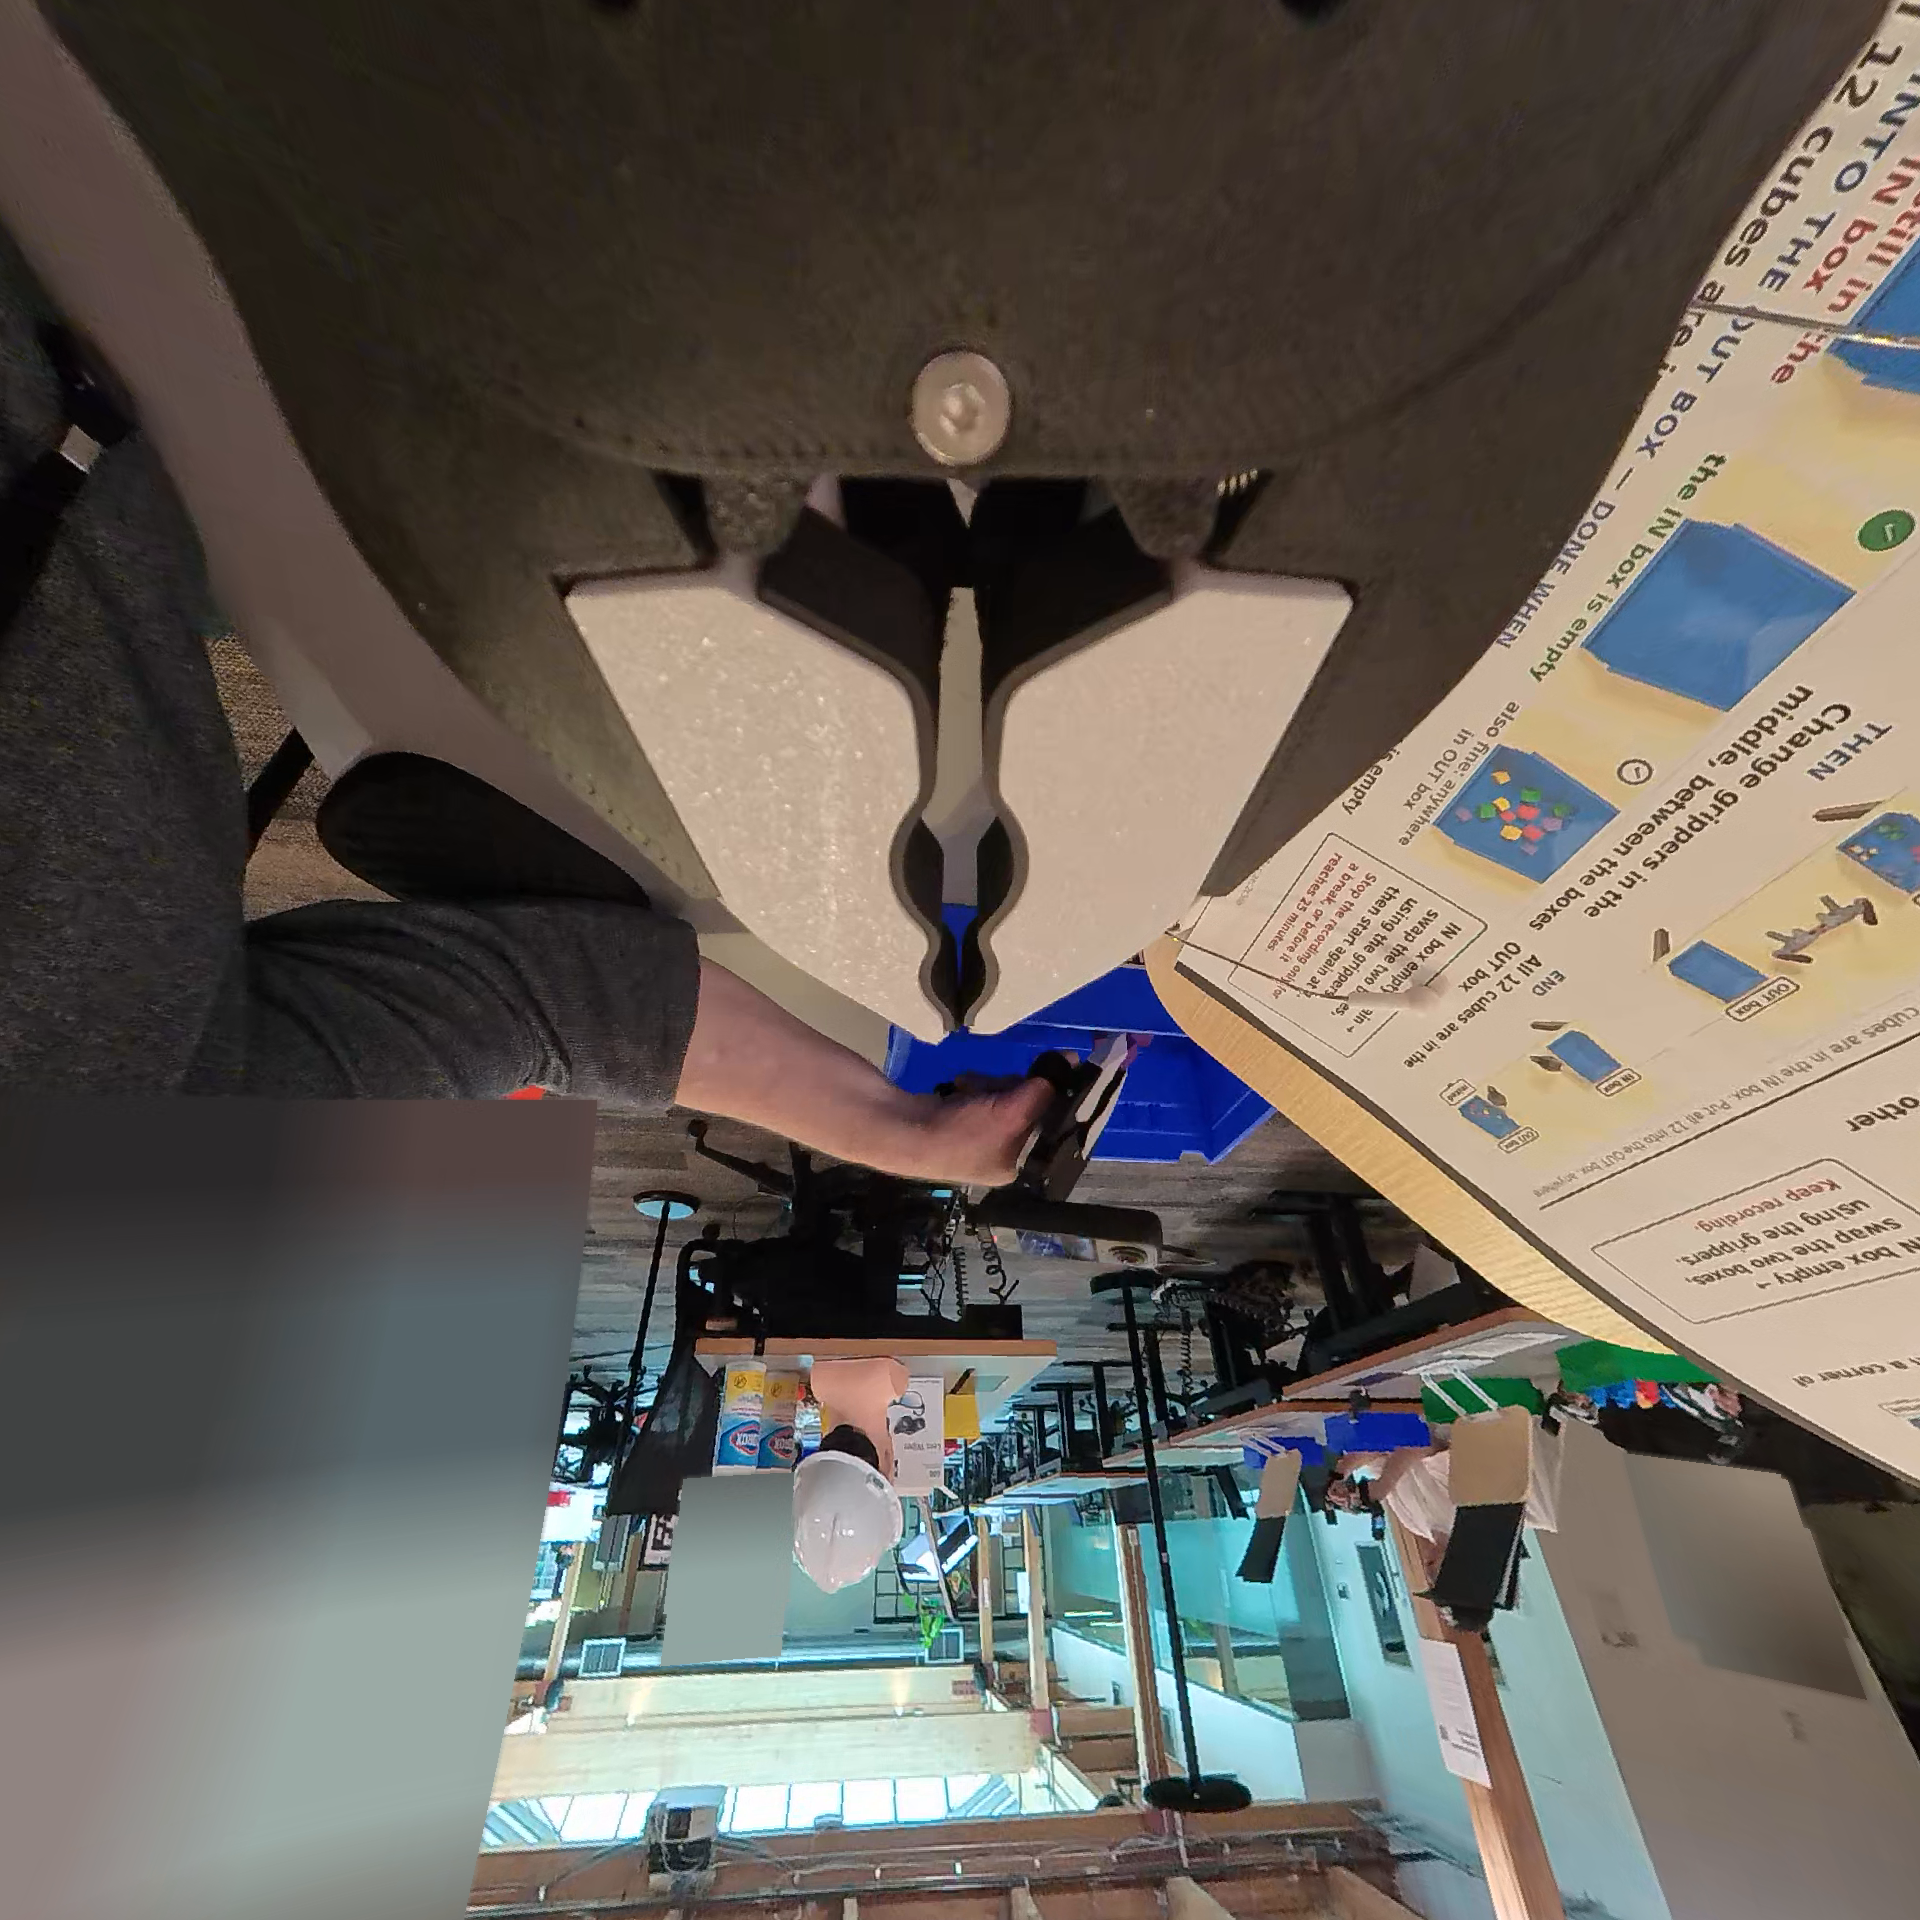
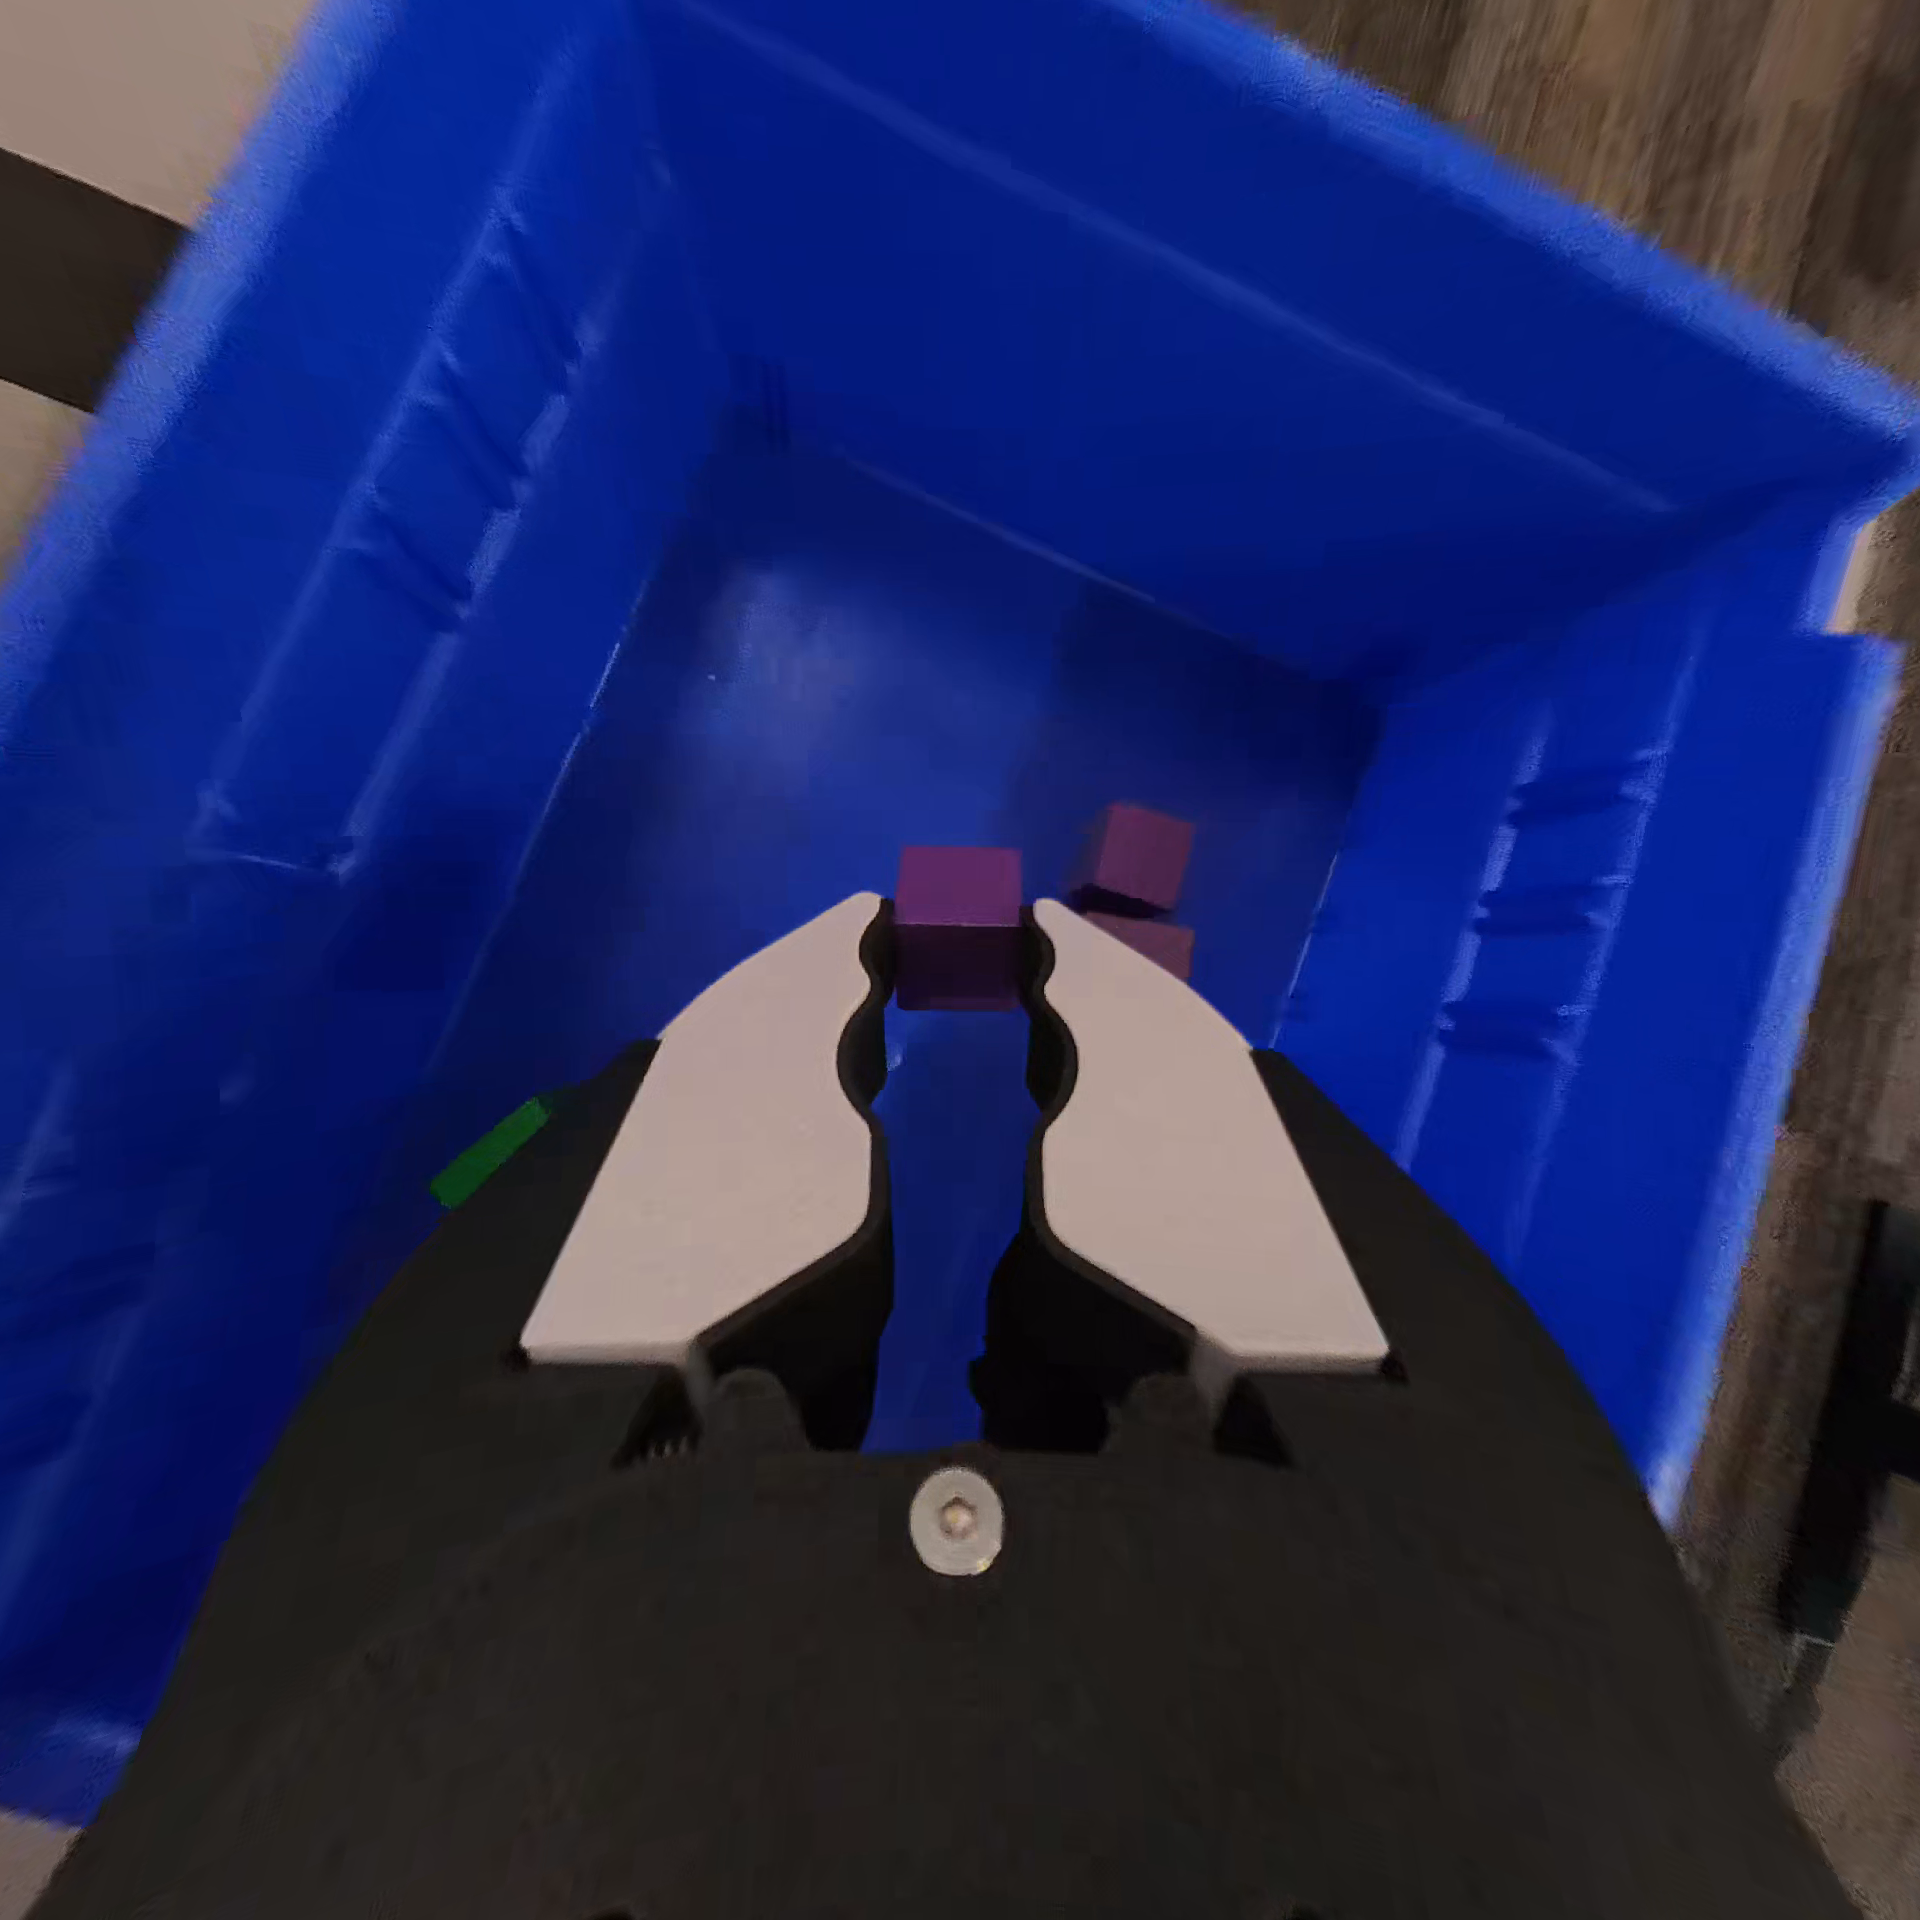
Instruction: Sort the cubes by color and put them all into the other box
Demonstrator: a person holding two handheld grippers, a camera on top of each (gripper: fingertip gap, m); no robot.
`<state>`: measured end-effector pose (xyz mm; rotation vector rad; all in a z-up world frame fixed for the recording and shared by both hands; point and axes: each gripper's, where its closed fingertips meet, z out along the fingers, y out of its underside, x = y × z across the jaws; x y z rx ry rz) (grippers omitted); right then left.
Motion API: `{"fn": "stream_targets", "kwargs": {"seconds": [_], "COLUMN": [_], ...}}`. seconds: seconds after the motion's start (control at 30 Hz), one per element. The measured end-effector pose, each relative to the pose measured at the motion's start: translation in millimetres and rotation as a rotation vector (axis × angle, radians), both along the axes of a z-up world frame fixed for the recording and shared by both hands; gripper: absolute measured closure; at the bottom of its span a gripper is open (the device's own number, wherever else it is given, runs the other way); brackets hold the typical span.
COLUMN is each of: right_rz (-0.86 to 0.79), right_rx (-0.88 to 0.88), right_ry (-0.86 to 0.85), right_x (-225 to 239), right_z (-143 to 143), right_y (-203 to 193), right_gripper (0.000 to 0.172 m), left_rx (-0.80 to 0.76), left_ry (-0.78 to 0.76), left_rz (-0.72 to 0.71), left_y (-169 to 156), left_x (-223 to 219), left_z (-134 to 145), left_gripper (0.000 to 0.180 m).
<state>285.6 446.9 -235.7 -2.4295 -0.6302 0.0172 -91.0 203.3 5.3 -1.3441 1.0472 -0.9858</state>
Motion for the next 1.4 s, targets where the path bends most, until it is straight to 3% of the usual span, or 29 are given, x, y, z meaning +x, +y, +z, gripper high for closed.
{"fn": "stream_targets", "kwargs": {"seconds": [0.3, 0.5, 0.63, 0.83, 1.07, 1.27, 1.4], "right_rz": [-0.047, -0.079, -0.071, -0.055, 0.021, 0.085, 0.118], "right_rx": [-0.042, -0.015, 0.000, 0.181, 0.480, 0.541, 0.541], "right_ry": [-0.044, -0.120, -0.119, -0.133, -0.108, -0.160, -0.163], "right_x": [10, 21, 17, 11, -44, -80, -96], "right_z": [-34, -36, -27, 46, 139, 154, 154], "right_y": [9, 14, 14, 10, -7, -17, -23], "right_gripper": [0.149, 0.147, 0.131, 0.138, 0.171, 0.171, 0.171], "left_rx": [-0.006, -0.011, -0.006, 0.009, 0.084, 0.058, 0.053], "left_ry": [0.018, 0.026, 0.039, 0.026, 0.094, 0.134, 0.224], "left_rz": [-0.003, -0.008, -0.012, 0.081, 0.326, 0.421, 0.572], "left_y": [1, 1, -1, 11, 38, 54, 75], "left_x": [2, 3, 4, -5, -24, -35, -54], "left_z": [-5, -7, -8, -4, -5, -13, -28], "left_gripper": [0.180, 0.180, 0.180, 0.180, 0.180, 0.180, 0.180]}}
